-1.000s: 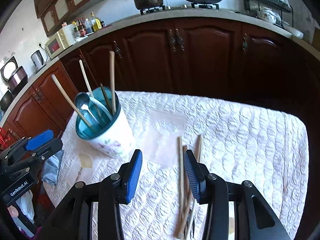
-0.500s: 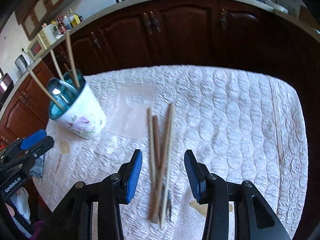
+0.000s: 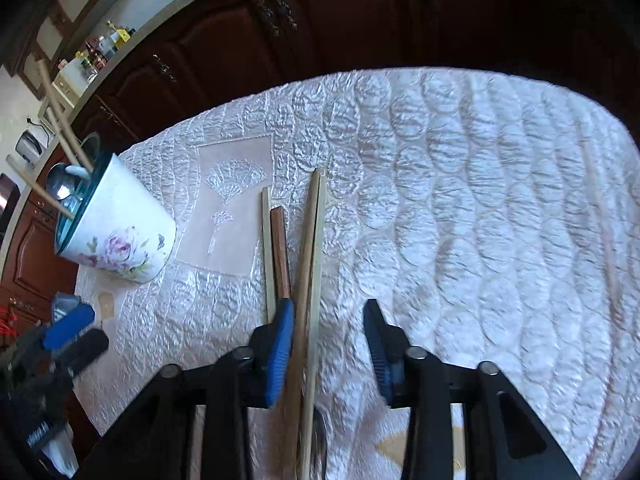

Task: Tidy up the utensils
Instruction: 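Move both tools back down to the remaining chopsticks on the cloth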

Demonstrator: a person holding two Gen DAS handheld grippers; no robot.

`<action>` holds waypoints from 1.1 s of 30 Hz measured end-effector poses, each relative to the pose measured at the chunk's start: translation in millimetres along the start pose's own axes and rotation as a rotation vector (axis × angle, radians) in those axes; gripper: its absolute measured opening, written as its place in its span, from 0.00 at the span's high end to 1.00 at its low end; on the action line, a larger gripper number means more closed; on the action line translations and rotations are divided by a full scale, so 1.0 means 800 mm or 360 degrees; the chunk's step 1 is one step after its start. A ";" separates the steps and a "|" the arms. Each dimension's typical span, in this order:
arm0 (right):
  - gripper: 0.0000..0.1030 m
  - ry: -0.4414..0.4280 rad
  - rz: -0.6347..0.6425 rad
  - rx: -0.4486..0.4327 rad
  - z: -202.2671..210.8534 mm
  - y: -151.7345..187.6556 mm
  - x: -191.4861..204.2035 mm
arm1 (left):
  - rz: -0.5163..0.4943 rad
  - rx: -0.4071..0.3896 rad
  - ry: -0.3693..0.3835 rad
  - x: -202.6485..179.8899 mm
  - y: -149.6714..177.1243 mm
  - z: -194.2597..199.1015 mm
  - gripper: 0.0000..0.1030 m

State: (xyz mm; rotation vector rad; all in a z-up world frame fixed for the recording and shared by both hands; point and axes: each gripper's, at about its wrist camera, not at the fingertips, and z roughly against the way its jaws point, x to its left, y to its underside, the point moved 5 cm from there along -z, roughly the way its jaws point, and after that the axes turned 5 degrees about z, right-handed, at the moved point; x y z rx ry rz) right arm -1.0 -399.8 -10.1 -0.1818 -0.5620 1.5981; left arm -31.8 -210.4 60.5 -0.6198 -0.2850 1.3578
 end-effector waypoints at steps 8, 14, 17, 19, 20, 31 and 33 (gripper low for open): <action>0.96 -0.0170 -0.0049 0.0058 -0.028 -0.007 -0.004 | 0.0002 0.0051 0.0010 -0.001 -0.006 -0.018 0.57; 0.97 -0.0102 -0.0092 0.0018 -0.005 0.004 -0.040 | 0.0028 0.0112 0.0099 -0.015 -0.016 -0.040 0.58; 0.97 0.0006 -0.0089 0.0031 0.006 0.011 -0.064 | 0.0043 0.0140 0.0144 -0.024 -0.021 -0.055 0.58; 0.97 0.0064 -0.0089 0.0051 0.010 0.015 -0.080 | 0.0055 0.0170 0.0190 -0.033 -0.025 -0.069 0.58; 0.97 0.0078 -0.0092 0.0062 0.010 0.016 -0.086 | 0.0056 0.0182 0.0201 -0.037 -0.026 -0.075 0.58; 0.69 -0.0043 -0.0109 0.0018 0.017 0.011 -0.082 | 0.0038 0.0349 0.0245 -0.069 -0.035 -0.143 0.67; 0.69 -0.0054 -0.0114 0.0017 0.016 0.010 -0.077 | 0.0018 0.0337 0.0243 -0.074 -0.038 -0.146 0.68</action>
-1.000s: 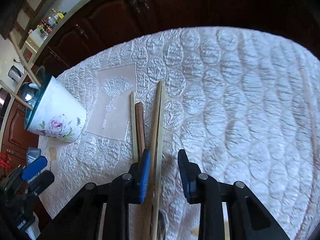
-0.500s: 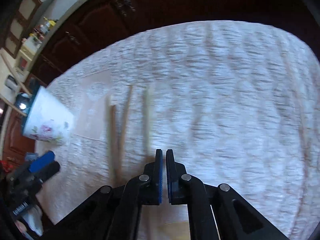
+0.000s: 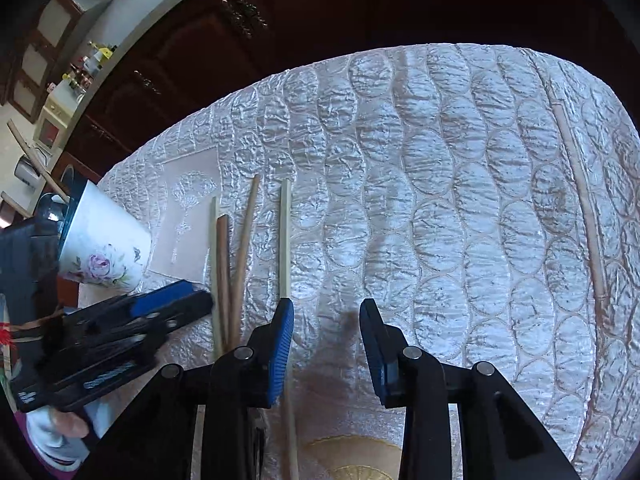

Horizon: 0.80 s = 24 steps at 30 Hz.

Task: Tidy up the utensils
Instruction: 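Move both tools back down to the remaining chopsticks on the cloth, then grasp a chopstick with the left tool while the right tool grasps another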

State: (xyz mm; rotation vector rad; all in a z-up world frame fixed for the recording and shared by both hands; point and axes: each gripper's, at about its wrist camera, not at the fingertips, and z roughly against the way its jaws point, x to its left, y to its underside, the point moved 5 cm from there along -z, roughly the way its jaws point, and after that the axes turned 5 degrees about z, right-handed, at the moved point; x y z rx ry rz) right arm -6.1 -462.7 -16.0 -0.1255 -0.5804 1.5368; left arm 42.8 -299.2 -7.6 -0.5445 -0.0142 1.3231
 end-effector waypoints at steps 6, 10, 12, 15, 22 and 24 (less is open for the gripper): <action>0.69 -0.0010 0.0013 -0.0004 0.004 -0.006 0.002 | -0.0029 0.0001 -0.0058 -0.008 -0.006 -0.012 0.78; 0.69 -0.0009 0.0046 -0.0007 0.001 -0.012 0.009 | 0.0001 0.0034 -0.0010 0.003 0.000 -0.005 0.89; 0.69 -0.0011 0.0067 -0.0011 -0.003 -0.018 0.016 | -0.0006 0.0042 -0.0015 0.012 0.011 0.005 0.92; 0.69 -0.0008 0.0095 -0.0021 -0.011 -0.032 0.028 | 0.0014 0.0060 -0.0006 0.024 0.026 0.015 0.93; 0.75 0.0063 0.0182 0.0050 -0.056 -0.072 0.048 | 0.0043 0.0060 -0.0029 0.037 0.023 0.029 0.90; 0.76 0.0088 0.0190 0.0080 -0.070 -0.082 0.049 | 0.0036 0.0028 -0.0078 0.039 0.013 0.030 0.86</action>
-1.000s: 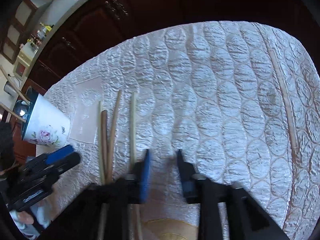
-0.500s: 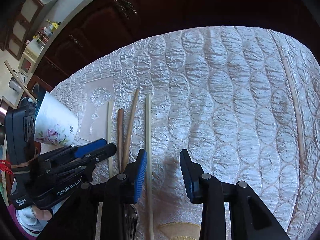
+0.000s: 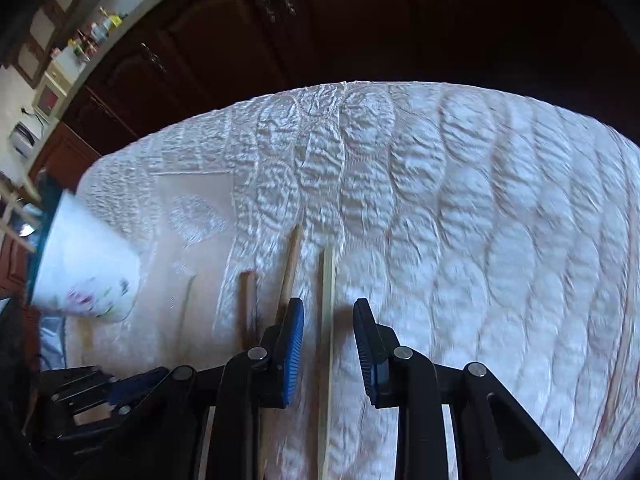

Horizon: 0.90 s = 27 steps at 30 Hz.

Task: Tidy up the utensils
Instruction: 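Grasp a chopstick with the left tool while the right tool grasps another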

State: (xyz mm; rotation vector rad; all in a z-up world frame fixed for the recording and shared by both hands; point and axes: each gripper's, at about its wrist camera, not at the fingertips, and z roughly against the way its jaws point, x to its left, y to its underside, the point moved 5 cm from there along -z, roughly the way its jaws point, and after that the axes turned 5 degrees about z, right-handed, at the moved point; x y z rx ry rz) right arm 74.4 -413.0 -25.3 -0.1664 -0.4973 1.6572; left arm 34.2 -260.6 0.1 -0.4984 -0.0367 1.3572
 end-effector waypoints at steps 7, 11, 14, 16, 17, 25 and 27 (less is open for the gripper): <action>0.95 0.0002 0.0016 0.0019 -0.008 -0.002 -0.013 | -0.0002 -0.0025 -0.0102 -0.010 -0.026 -0.021 0.78; 0.94 -0.0039 -0.0007 0.0055 0.001 0.024 -0.027 | -0.0042 -0.0047 -0.0177 -0.017 -0.033 -0.035 0.77; 0.95 -0.0066 -0.0038 0.0065 0.006 0.035 -0.033 | -0.0056 -0.0055 -0.0208 -0.020 -0.037 -0.041 0.71; 0.94 -0.0058 -0.0046 0.0078 0.005 0.031 -0.034 | -0.0059 -0.0048 -0.0211 -0.021 -0.040 -0.044 0.70; 0.94 -0.0056 -0.0045 0.0081 0.007 0.030 -0.036 | -0.0063 -0.0048 -0.0210 -0.023 -0.042 -0.046 0.71; 0.94 -0.0002 -0.0016 -0.0010 0.024 0.019 -0.024 | -0.0065 -0.0083 -0.0008 -0.026 -0.029 -0.002 0.97; 0.95 -0.0017 -0.0009 -0.0076 0.048 0.022 -0.018 | -0.0062 -0.0113 0.0034 -0.022 -0.023 0.019 0.98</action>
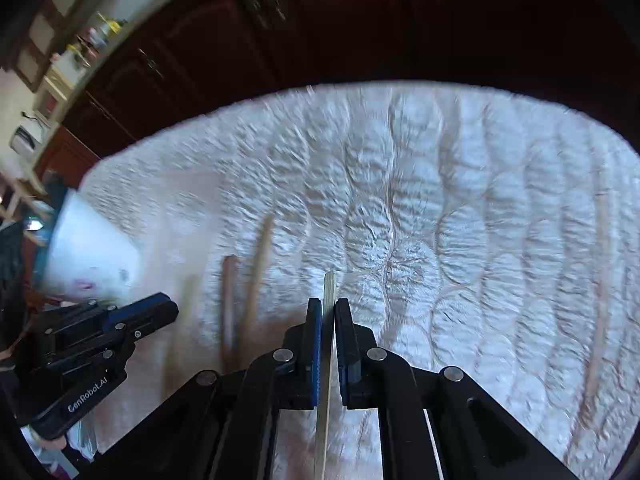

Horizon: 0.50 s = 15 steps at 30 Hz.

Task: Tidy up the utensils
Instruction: 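Grasp a chopstick with the left tool while the right tool grasps another, then carry both chopsticks up toward the floral cup with both tools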

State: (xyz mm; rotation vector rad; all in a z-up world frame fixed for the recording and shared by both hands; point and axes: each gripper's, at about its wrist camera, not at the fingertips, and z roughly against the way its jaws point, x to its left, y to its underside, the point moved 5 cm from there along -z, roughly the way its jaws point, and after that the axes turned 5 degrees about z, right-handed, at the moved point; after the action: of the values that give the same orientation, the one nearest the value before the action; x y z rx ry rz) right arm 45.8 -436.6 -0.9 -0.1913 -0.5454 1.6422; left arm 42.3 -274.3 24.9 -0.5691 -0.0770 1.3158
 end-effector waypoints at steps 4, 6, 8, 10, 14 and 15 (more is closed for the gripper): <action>0.95 -0.0022 0.0038 -0.0139 0.056 0.006 0.014 | -0.0014 -0.0080 0.0049 0.002 0.007 0.044 0.98; 0.95 -0.0031 0.0063 -0.0184 0.075 0.007 0.019 | -0.0045 -0.0111 0.0037 0.004 0.008 0.059 0.98; 0.95 -0.0012 0.0094 -0.0203 0.088 0.010 0.025 | -0.0062 -0.0099 0.0028 0.005 0.014 0.063 0.98; 0.95 0.0003 0.0081 -0.0189 0.088 0.013 0.024 | -0.0025 -0.0076 0.0027 0.009 0.015 0.056 0.96; 0.95 0.0003 0.0054 -0.0162 0.081 0.024 0.017 | -0.0052 -0.0006 -0.0031 0.001 0.013 0.016 0.70; 0.95 0.0002 0.0055 -0.0157 0.079 0.025 0.019 | -0.0063 0.0004 -0.0057 -0.001 0.012 0.006 0.70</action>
State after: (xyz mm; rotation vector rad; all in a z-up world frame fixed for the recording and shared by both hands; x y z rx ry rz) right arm -1.6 -438.2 47.5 -0.2760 -0.6257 1.6498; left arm 31.5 -272.1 24.8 -0.5393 -0.1155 1.2873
